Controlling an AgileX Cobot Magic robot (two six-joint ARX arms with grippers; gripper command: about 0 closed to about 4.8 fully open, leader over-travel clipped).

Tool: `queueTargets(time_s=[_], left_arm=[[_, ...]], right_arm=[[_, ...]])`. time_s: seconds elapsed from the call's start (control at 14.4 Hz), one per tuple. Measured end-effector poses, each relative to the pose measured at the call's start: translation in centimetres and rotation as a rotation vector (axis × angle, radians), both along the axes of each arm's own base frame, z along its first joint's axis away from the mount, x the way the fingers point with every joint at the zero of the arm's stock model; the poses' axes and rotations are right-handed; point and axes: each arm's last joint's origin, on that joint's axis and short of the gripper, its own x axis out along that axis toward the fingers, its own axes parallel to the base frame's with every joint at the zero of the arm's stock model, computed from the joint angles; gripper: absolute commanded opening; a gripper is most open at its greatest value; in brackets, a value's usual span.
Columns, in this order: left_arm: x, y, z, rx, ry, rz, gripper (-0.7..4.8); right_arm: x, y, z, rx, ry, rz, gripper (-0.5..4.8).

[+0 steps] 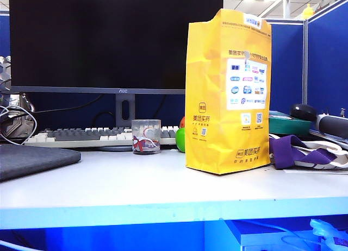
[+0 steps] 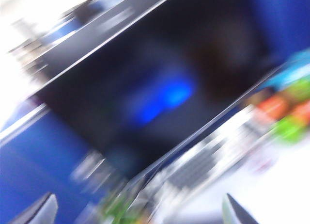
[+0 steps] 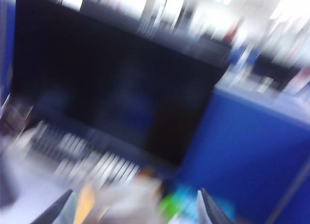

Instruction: Pick up the transparent tape and throw it into the yellow paper bag.

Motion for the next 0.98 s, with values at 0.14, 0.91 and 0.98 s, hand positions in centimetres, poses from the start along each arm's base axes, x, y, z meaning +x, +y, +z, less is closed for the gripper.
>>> queueTargets(time_s=[0.14,0.91,0.98], left_arm=[[-5.8,1.5,-0.8,-0.005,-0.021,0.093,4.79],[-3.1,1.1,-22.8,-0.287,0.228,0.138,4.79],[-1.3,0.6,-24.4,-0.392,0.203,0.062,4.79]], right_arm=[[-4.5,-3.4,0.6,0.076,-0.107,-0.045,3.30],[-1.2,-0.1,-20.5,0.397,0.145,0.281,3.28],[0.0,0.8,-23.3,0.367,0.218,0.251,3.28]])
